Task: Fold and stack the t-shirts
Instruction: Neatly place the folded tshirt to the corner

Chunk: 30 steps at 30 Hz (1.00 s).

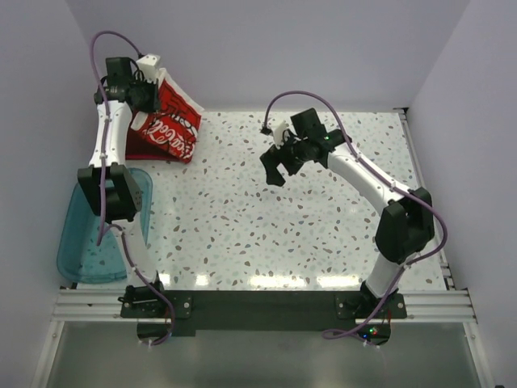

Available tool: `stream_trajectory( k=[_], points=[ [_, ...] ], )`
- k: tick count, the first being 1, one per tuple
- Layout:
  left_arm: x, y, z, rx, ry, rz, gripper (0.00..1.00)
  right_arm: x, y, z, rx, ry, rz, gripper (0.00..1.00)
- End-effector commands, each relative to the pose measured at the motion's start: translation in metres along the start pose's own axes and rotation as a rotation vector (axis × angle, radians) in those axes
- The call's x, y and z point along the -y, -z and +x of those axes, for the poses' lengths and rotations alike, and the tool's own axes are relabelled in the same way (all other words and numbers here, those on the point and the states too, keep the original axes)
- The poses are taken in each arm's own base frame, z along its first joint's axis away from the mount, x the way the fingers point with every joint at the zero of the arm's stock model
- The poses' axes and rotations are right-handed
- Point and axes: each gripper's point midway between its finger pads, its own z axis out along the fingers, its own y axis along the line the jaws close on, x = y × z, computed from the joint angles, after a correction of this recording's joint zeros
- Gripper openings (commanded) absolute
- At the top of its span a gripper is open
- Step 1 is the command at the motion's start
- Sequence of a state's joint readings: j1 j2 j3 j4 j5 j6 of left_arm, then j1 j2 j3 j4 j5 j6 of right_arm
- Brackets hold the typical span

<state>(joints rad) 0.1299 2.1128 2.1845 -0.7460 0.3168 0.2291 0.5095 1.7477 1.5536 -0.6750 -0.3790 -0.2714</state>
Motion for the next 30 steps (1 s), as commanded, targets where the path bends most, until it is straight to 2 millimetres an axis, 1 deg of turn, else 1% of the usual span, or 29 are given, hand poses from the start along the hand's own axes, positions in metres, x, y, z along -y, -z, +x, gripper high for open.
stream_trajectory(
  k=[1, 2, 3, 4, 6, 7, 8, 9, 10, 11, 12, 13, 14, 15, 17, 18, 20, 21, 23, 24, 26, 29, 30],
  points=[
    [-0.038, -0.002, -0.034, 0.116, -0.082, -0.091, 0.0, 0.007, 0.004, -0.019, 0.033, 0.026, 0.029, 0.99],
    [-0.047, -0.004, -0.031, 0.112, -0.093, -0.107, 0.0, 0.008, 0.003, -0.019, 0.031, 0.025, 0.03, 0.99],
    [-0.051, -0.008, -0.029, 0.112, -0.095, -0.111, 0.0, 0.008, 0.002, -0.019, 0.029, 0.024, 0.031, 0.99],
    [-0.057, -0.015, -0.026, 0.112, -0.098, -0.119, 0.0, 0.009, 0.0, -0.018, 0.023, 0.023, 0.03, 0.99],
    [-0.073, -0.022, -0.019, 0.099, -0.109, -0.155, 0.0, 0.01, -0.002, -0.017, 0.017, 0.02, 0.031, 0.99],
    [-0.078, -0.024, -0.021, 0.112, -0.125, -0.174, 0.0, 0.011, -0.003, -0.017, 0.014, 0.019, 0.03, 0.99],
    [-0.089, -0.024, -0.018, 0.108, -0.126, -0.209, 0.0, 0.011, -0.005, -0.017, 0.01, 0.019, 0.029, 0.99],
    [-0.094, -0.029, -0.013, 0.1, -0.125, -0.223, 0.0, 0.012, -0.006, -0.017, 0.005, 0.02, 0.028, 0.99],
    [-0.102, -0.03, -0.016, 0.115, -0.134, -0.252, 0.0, 0.013, -0.007, -0.017, 0.004, 0.02, 0.029, 0.99],
    [-0.115, -0.029, -0.012, 0.107, -0.135, -0.292, 0.0, 0.013, -0.009, -0.018, 0.0, 0.019, 0.027, 0.99],
    [-0.12, -0.034, -0.006, 0.097, -0.132, -0.308, 0.0, 0.015, -0.01, -0.018, -0.002, 0.017, 0.029, 0.99],
    [-0.128, -0.035, -0.005, 0.107, -0.132, -0.33, 0.0, 0.015, -0.012, -0.018, -0.005, 0.019, 0.027, 0.99],
    [-0.139, -0.034, 0.0, 0.099, -0.131, -0.362, 0.0, 0.016, -0.013, -0.019, -0.006, 0.017, 0.028, 0.99],
    [-0.143, -0.04, 0.008, 0.084, -0.131, -0.368, 0.0, 0.017, -0.015, -0.019, -0.009, 0.016, 0.029, 0.99],
    [-0.151, -0.045, 0.017, 0.066, -0.145, -0.383, 0.0, 0.018, -0.016, -0.02, -0.012, 0.018, 0.029, 0.99],
    [-0.152, -0.053, 0.027, 0.043, -0.147, -0.383, 0.0, 0.019, -0.019, -0.019, -0.021, 0.015, 0.027, 0.99],
    [-0.157, -0.059, 0.04, 0.011, -0.148, -0.395, 0.0, 0.02, -0.019, -0.02, -0.021, 0.016, 0.03, 0.99],
    [-0.156, -0.065, 0.052, -0.015, -0.142, -0.387, 0.0, 0.021, -0.021, -0.019, -0.027, 0.013, 0.029, 0.99],
    [-0.157, -0.07, 0.064, -0.039, -0.13, -0.386, 0.0, 0.022, -0.022, -0.019, -0.029, 0.017, 0.031, 0.99],
    [-0.156, -0.074, 0.073, -0.058, -0.118, -0.379, 0.0, 0.021, -0.024, -0.018, -0.034, 0.018, 0.028, 0.99],
    [-0.157, -0.076, 0.082, -0.077, -0.098, -0.381, 0.01, 0.023, -0.025, -0.016, -0.039, 0.015, 0.029, 0.99],
    [-0.16, -0.078, 0.09, -0.097, -0.073, -0.41, 0.1, 0.021, -0.026, -0.016, -0.044, 0.017, 0.022, 0.99],
    [-0.167, -0.076, 0.095, -0.114, -0.067, -0.447, 0.14, 0.022, -0.026, -0.016, -0.044, 0.017, 0.023, 0.99]
  ],
)
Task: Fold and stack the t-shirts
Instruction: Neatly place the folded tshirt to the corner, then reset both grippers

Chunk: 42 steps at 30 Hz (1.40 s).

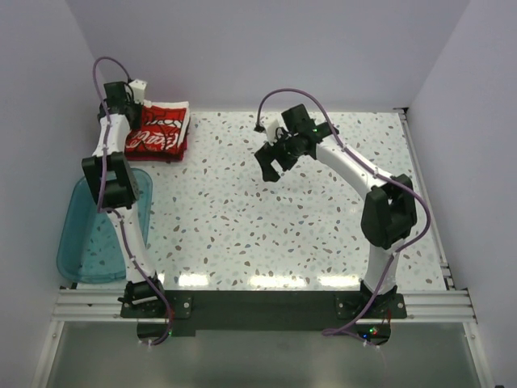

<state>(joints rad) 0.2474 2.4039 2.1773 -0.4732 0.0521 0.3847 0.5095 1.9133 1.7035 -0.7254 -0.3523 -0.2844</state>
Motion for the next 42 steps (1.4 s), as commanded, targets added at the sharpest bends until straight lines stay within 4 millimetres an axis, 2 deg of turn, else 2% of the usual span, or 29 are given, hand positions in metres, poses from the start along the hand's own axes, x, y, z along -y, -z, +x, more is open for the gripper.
stream_trajectory(
  k=[1, 5, 6, 8, 10, 11, 14, 15, 17, 19, 20, 21, 23, 24, 26, 27, 29, 30, 31, 33, 34, 35, 36, 37, 38, 39, 40, 41, 42],
  points=[
    [-0.032, 0.002, 0.0, 0.003, 0.028, -0.134, 0.17, 0.003, 0.007, -0.013, 0.022, 0.027, 0.015, 0.99],
    [-0.049, 0.007, 0.007, -0.028, 0.052, -0.216, 0.43, 0.003, 0.01, -0.014, 0.021, 0.036, 0.018, 0.99],
    [-0.053, 0.011, 0.003, -0.022, 0.059, -0.23, 0.55, 0.004, 0.011, -0.013, 0.017, 0.035, 0.021, 0.99],
    [-0.059, 0.023, -0.008, 0.004, 0.072, -0.247, 0.68, 0.004, 0.014, -0.014, 0.018, 0.039, 0.028, 0.99],
    [-0.063, 0.036, -0.021, 0.034, 0.08, -0.258, 0.76, 0.006, 0.017, -0.013, 0.02, 0.04, 0.038, 0.99],
    [-0.068, 0.05, -0.036, 0.068, 0.081, -0.269, 0.82, 0.008, 0.023, -0.014, 0.028, 0.035, 0.046, 0.99],
    [-0.077, 0.074, -0.057, 0.12, 0.088, -0.295, 0.85, 0.014, 0.031, -0.013, 0.039, 0.021, 0.06, 0.99],
    [-0.083, 0.092, -0.07, 0.153, 0.092, -0.312, 0.88, 0.017, 0.034, -0.012, 0.046, 0.016, 0.067, 0.99],
    [-0.088, 0.109, -0.081, 0.181, 0.103, -0.324, 0.89, 0.021, 0.043, -0.012, 0.062, 0.008, 0.083, 0.99],
    [-0.092, 0.137, -0.097, 0.227, 0.111, -0.328, 0.91, 0.028, 0.055, -0.012, 0.084, -0.004, 0.106, 0.99],
    [-0.088, 0.144, -0.104, 0.252, 0.11, -0.297, 0.91, 0.03, 0.056, -0.008, 0.086, -0.012, 0.111, 0.99],
    [-0.086, 0.164, -0.114, 0.277, 0.107, -0.278, 0.93, 0.036, 0.062, -0.006, 0.095, -0.026, 0.124, 0.98],
    [-0.072, 0.181, -0.127, 0.327, 0.095, -0.191, 0.96, 0.04, 0.073, -0.003, 0.117, -0.042, 0.144, 0.99],
    [-0.067, 0.199, -0.135, 0.352, 0.095, -0.166, 1.0, 0.047, 0.079, 0.0, 0.124, -0.061, 0.162, 0.99],
    [-0.051, 0.224, -0.152, 0.409, 0.101, -0.085, 1.0, 0.051, 0.093, 0.004, 0.148, -0.086, 0.183, 0.99],
    [-0.043, 0.229, -0.151, 0.397, 0.105, -0.06, 1.0, 0.058, 0.1, 0.008, 0.156, -0.106, 0.197, 0.99],
    [-0.02, 0.247, -0.163, 0.417, 0.087, -0.016, 1.0, 0.062, 0.116, 0.013, 0.178, -0.127, 0.221, 0.99],
    [-0.007, 0.25, -0.16, 0.394, 0.074, 0.012, 1.0, 0.07, 0.124, 0.018, 0.187, -0.15, 0.239, 0.99],
    [0.018, 0.255, -0.167, 0.399, 0.048, 0.057, 1.0, 0.073, 0.131, 0.021, 0.193, -0.16, 0.249, 0.99],
    [0.058, 0.263, -0.161, 0.372, -0.012, 0.144, 1.0, 0.083, 0.15, 0.032, 0.209, -0.202, 0.288, 0.99],
    [0.098, 0.269, -0.164, 0.374, -0.058, 0.222, 1.0, 0.084, 0.154, 0.036, 0.214, -0.217, 0.291, 0.99],
    [0.125, 0.27, -0.153, 0.344, -0.077, 0.274, 1.0, 0.084, 0.155, 0.048, 0.202, -0.251, 0.291, 0.99],
    [0.147, 0.269, -0.145, 0.319, -0.092, 0.31, 1.0, 0.088, 0.166, 0.055, 0.214, -0.277, 0.31, 0.99],
    [0.189, 0.275, -0.141, 0.304, -0.125, 0.377, 1.0, 0.088, 0.167, 0.062, 0.208, -0.294, 0.312, 0.99],
    [0.211, 0.269, -0.118, 0.238, -0.138, 0.395, 1.0, 0.083, 0.162, 0.078, 0.18, -0.322, 0.3, 0.98],
    [0.23, 0.266, -0.106, 0.21, -0.144, 0.418, 1.0, 0.081, 0.167, 0.084, 0.183, -0.333, 0.31, 0.99],
    [0.259, 0.271, -0.094, 0.183, -0.149, 0.461, 1.0, 0.078, 0.167, 0.091, 0.177, -0.343, 0.312, 0.99],
    [0.275, 0.264, -0.065, 0.123, -0.159, 0.487, 1.0, 0.072, 0.158, 0.109, 0.141, -0.364, 0.295, 0.99],
    [0.287, 0.264, -0.051, 0.098, -0.162, 0.504, 1.0, 0.068, 0.156, 0.115, 0.13, -0.372, 0.289, 0.99]
  ],
)
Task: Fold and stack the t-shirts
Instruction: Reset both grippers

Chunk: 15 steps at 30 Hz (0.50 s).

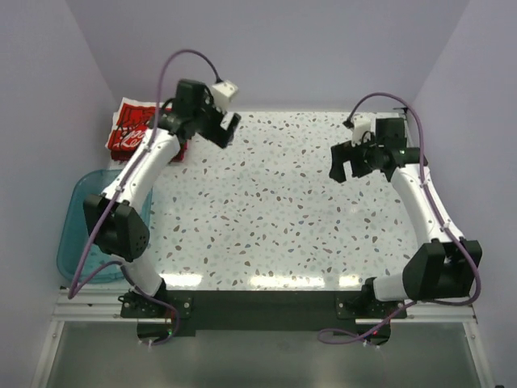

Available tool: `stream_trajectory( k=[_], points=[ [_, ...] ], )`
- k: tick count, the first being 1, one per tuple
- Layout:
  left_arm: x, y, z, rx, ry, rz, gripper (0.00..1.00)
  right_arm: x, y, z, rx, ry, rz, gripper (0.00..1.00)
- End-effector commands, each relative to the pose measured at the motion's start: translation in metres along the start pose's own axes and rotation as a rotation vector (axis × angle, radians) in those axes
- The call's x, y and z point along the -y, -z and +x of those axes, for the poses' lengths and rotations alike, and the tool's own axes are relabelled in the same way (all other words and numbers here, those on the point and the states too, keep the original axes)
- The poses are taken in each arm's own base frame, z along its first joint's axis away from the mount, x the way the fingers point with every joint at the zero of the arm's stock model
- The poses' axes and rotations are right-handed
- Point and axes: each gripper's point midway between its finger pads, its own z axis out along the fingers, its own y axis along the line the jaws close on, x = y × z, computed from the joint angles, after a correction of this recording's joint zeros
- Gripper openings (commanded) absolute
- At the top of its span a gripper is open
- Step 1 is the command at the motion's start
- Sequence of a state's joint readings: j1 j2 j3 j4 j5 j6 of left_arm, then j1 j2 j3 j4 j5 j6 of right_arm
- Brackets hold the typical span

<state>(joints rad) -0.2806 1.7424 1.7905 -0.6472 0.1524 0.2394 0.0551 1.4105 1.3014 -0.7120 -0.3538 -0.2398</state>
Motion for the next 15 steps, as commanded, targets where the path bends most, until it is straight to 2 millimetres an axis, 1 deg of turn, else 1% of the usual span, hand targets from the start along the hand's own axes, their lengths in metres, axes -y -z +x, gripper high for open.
stream_trajectory(
  k=[1, 2, 3, 4, 5, 6, 7, 10, 11, 14, 15],
  points=[
    [0.053, -0.001, 0.058, -0.147, 0.06, 0.073, 1.0, -0.017, 0.006, 0.028, -0.032, -0.035, -0.038, 0.99],
    [0.064, -0.001, 0.079, -0.183, 0.058, 0.092, 1.0, -0.021, 0.002, 0.047, -0.072, -0.057, -0.053, 0.99],
    [0.07, -0.001, 0.088, -0.198, 0.057, 0.106, 1.0, -0.024, 0.002, 0.056, -0.092, -0.067, -0.061, 0.99],
    [0.078, 0.001, 0.096, -0.21, 0.061, 0.127, 1.0, -0.029, 0.001, 0.071, -0.12, -0.083, -0.076, 0.99],
    [0.081, 0.004, 0.108, -0.229, 0.067, 0.132, 1.0, -0.032, 0.0, 0.078, -0.13, -0.093, -0.085, 0.99],
    [0.083, 0.006, 0.113, -0.236, 0.067, 0.135, 1.0, -0.035, 0.0, 0.084, -0.133, -0.103, -0.094, 0.99],
    [0.083, 0.008, 0.119, -0.246, 0.069, 0.133, 1.0, -0.039, -0.001, 0.094, -0.142, -0.121, -0.101, 0.98],
    [0.087, 0.015, 0.134, -0.267, 0.079, 0.136, 1.0, -0.043, -0.002, 0.1, -0.119, -0.142, -0.104, 0.99],
    [0.088, 0.015, 0.137, -0.272, 0.082, 0.138, 1.0, -0.044, -0.002, 0.101, -0.115, -0.146, -0.103, 0.99],
    [0.088, 0.016, 0.137, -0.271, 0.099, 0.14, 1.0, -0.044, 0.0, 0.099, -0.101, -0.145, -0.099, 0.99],
    [0.084, 0.017, 0.137, -0.272, 0.115, 0.14, 1.0, -0.043, 0.001, 0.098, -0.099, -0.143, -0.094, 0.99]
  ],
)
